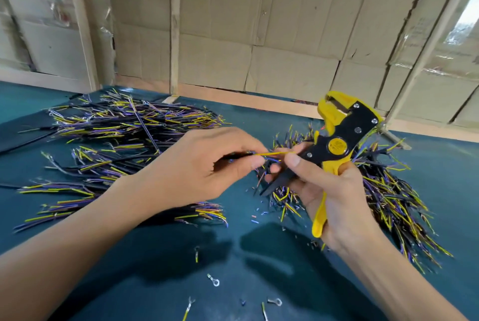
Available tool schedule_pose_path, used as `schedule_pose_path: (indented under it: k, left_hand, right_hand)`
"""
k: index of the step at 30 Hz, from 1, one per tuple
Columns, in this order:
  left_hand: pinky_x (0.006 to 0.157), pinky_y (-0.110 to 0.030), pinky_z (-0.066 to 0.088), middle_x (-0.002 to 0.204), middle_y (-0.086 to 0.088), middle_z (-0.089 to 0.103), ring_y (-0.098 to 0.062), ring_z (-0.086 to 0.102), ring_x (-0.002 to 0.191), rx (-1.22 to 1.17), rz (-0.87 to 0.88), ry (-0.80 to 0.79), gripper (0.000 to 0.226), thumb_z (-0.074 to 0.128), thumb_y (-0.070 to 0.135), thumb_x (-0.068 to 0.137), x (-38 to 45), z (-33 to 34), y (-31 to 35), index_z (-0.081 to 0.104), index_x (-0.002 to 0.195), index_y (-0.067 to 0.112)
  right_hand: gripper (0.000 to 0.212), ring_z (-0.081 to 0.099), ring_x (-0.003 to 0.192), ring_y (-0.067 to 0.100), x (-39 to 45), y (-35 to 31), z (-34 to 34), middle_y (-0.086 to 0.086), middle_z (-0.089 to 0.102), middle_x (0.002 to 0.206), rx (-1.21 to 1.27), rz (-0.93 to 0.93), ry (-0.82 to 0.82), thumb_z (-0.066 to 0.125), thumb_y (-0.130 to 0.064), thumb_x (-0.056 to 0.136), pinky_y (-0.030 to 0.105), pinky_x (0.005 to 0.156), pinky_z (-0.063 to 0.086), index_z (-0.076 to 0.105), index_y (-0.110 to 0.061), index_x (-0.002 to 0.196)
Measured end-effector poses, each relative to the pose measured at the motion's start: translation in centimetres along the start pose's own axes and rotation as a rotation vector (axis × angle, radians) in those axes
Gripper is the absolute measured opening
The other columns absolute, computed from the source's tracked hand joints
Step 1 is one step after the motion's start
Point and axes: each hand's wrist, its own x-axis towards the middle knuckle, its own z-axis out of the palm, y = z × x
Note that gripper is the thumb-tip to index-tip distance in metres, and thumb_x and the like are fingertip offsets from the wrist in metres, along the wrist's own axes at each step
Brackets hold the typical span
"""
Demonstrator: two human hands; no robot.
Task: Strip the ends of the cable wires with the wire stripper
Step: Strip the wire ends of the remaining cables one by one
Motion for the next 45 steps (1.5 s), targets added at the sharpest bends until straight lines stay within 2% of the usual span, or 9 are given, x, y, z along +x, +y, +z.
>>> schedule_pose_path:
  k: [5,8,13,16,24,31,39,43,45]
  left_hand:
    - [0.062,-0.011,0.038,0.077,0.020,0.059,0.004,0.049,0.063,-0.053,-0.114,0.022,0.016,0.057,0.019,0.099,-0.4,0.9,0.5,0.070,0.100,0.010]
    - [0.053,-0.014,0.035,0.067,0.019,0.063,-0.003,0.047,0.051,-0.260,-0.259,-0.016,0.011,0.058,0.017,0.100,-0.4,1.6,0.9,0.066,0.094,0.014]
    - [0.044,-0.015,0.033,0.067,-0.003,0.070,-0.006,0.041,0.041,-0.623,-0.443,-0.009,0.009,0.065,0.018,0.094,-0.4,1.7,1.0,0.071,0.089,0.014]
    - [0.043,-0.020,0.032,0.071,-0.007,0.071,-0.015,0.040,0.038,-0.708,-0.502,0.039,0.010,0.065,0.016,0.095,-0.2,1.6,0.9,0.069,0.088,0.011]
    - [0.041,-0.017,0.022,0.065,-0.013,0.064,-0.012,0.028,0.038,-0.984,-0.664,0.083,0.016,0.070,0.025,0.082,0.4,1.6,1.0,0.070,0.078,0.009]
    - [0.042,-0.015,0.019,0.052,-0.003,0.047,-0.010,0.025,0.036,-0.987,-0.797,-0.148,0.008,0.075,0.009,0.079,0.6,0.9,0.9,0.074,0.076,0.016]
    - [0.044,-0.018,0.012,0.054,0.005,0.029,-0.011,0.017,0.045,-0.920,-0.893,-0.341,0.005,0.067,0.019,0.074,0.8,0.5,0.9,0.067,0.071,0.023]
    - [0.044,-0.018,0.013,0.055,0.003,0.026,-0.012,0.015,0.044,-0.987,-0.881,-0.355,0.026,0.068,0.021,0.073,0.7,0.3,0.5,0.046,0.068,0.007]
    - [0.044,-0.018,0.012,0.054,0.004,0.024,-0.012,0.014,0.044,-1.029,-0.868,-0.342,0.030,0.064,0.018,0.077,0.8,0.3,0.5,0.039,0.062,0.011]
  right_hand:
    - [0.014,0.067,0.070,0.039,-0.2,0.1,0.3,0.026,0.067,0.084,-0.011,-0.014,0.019,0.071,0.004,0.078,0.054,0.076,0.058,0.066,-0.002,0.089]
    - [0.011,0.066,0.070,0.038,-0.2,0.0,0.2,0.027,0.064,0.080,0.009,0.000,0.029,0.070,0.001,0.081,0.051,0.074,0.059,0.065,0.000,0.091]
    - [0.009,0.069,0.070,0.038,0.0,-0.2,0.0,0.024,0.070,0.081,-0.010,0.006,0.019,0.070,0.000,0.082,0.051,0.075,0.059,0.069,-0.002,0.090]
    - [0.012,0.069,0.071,0.037,0.0,-0.2,0.0,0.022,0.069,0.081,-0.027,0.013,-0.029,0.074,0.001,0.079,0.055,0.079,0.055,0.071,-0.008,0.088]
    - [0.014,0.067,0.069,0.039,0.0,-0.5,0.0,0.023,0.063,0.079,-0.040,0.053,-0.032,0.075,0.002,0.075,0.057,0.074,0.059,0.071,-0.004,0.087]
    - [0.012,0.066,0.068,0.039,0.0,-0.8,-0.3,0.024,0.063,0.076,-0.051,0.096,-0.051,0.071,0.002,0.079,0.064,0.080,0.054,0.067,-0.002,0.089]
    - [0.014,0.064,0.065,0.037,-0.1,-1.0,0.2,0.024,0.063,0.074,-0.043,0.205,-0.091,0.070,0.005,0.076,0.048,0.070,0.059,0.073,-0.008,0.081]
    - [0.011,0.065,0.064,0.037,-0.2,-0.9,0.6,0.026,0.062,0.074,-0.054,0.179,-0.053,0.071,0.004,0.075,0.046,0.067,0.060,0.072,-0.005,0.081]
    - [0.011,0.065,0.065,0.038,-0.2,-1.0,0.7,0.026,0.062,0.073,-0.054,0.168,-0.042,0.071,0.004,0.074,0.045,0.066,0.060,0.072,-0.004,0.081]
